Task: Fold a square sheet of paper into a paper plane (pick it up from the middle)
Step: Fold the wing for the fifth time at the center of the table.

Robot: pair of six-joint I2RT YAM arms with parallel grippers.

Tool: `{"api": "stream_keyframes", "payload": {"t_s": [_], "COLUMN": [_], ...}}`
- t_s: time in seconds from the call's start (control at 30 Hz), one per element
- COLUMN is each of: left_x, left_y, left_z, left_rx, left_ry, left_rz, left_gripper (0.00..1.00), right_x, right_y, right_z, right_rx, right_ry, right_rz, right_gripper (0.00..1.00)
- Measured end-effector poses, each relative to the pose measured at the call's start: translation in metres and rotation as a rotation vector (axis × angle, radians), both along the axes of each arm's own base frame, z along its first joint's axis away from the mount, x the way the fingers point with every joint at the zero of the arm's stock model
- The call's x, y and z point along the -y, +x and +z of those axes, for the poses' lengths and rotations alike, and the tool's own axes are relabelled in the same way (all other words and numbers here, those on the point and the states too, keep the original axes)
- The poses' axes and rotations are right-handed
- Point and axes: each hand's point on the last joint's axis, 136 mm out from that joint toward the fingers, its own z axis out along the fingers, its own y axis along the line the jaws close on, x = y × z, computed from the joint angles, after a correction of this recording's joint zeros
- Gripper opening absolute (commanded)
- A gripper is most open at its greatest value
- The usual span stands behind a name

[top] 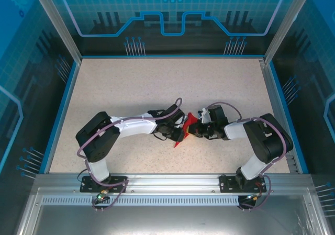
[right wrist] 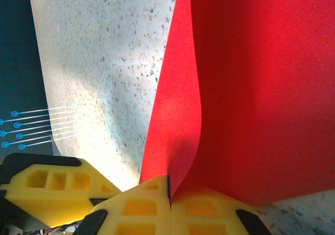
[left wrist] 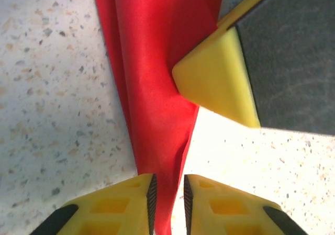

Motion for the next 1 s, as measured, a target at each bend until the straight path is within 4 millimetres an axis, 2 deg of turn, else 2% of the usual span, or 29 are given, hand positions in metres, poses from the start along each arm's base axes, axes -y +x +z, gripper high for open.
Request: {"api": "stream_keyframes", "payload": {"t_s": [0.13, 0.27, 0.47, 1.0], "left_x": [-0.005, -0.018, -0.013, -0.026], "left_y": [-0.006, -0.025, -0.037, -0.032], "left_z": [0.001, -0.005, -0.007, -0.015], "left_rx": [-0.005, -0.039, -0.028, 0.036], "left_ry": [0.007, 0.044, 0.070, 0.169], "left_rz": [0.002, 0.003, -0.027, -0.009], "left_gripper": [0.29, 0.30, 0.29, 0.11], "right_x": [0.001, 0.001, 0.000, 0.000], "right_y": [0.000, -0.002, -0.001, 0.000], "right_z": [-0.003, -0.007, -0.007, -0.007], "right_rx": [0.000, -0.010, -0.009, -0.008], "right_ry": [-0.009, -0.014, -0.014, -0.014], "right_rz": [0.003, 0.006, 0.007, 0.008], "right_gripper": [0.00, 0.00, 0.00, 0.00]}}
